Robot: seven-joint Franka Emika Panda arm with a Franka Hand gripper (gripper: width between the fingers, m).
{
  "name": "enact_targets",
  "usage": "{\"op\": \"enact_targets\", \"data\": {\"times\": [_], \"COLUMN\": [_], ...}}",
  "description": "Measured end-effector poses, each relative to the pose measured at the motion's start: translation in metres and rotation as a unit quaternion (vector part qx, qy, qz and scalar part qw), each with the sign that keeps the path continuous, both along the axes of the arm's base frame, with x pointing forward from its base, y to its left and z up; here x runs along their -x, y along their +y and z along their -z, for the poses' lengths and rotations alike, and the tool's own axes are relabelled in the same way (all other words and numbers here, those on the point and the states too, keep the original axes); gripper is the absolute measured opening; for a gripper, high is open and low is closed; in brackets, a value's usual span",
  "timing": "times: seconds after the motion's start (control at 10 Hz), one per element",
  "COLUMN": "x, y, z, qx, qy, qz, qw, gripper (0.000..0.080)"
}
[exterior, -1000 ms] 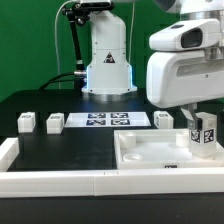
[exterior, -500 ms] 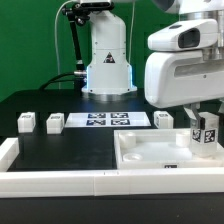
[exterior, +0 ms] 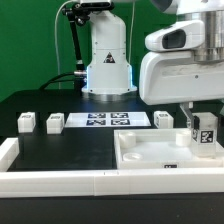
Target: Assemble square table
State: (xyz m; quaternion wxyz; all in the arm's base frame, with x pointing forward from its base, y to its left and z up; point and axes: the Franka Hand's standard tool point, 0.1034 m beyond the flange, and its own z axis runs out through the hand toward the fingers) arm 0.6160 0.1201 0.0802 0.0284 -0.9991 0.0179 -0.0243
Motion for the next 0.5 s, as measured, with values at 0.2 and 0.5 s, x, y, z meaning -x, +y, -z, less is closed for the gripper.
{"op": "enact_targets", "data": {"times": [0.2, 0.5], "x": [-0.0002, 0.0003], "y": [-0.0027, -0.0049], "z": [0.0004, 0.0007], "qx": [-0.003, -0.004], "qy": [0.005, 0.011], "qz": [0.094, 0.229], "qw": [0.996, 0.973], "gripper": [0.0291, 0.0291]}}
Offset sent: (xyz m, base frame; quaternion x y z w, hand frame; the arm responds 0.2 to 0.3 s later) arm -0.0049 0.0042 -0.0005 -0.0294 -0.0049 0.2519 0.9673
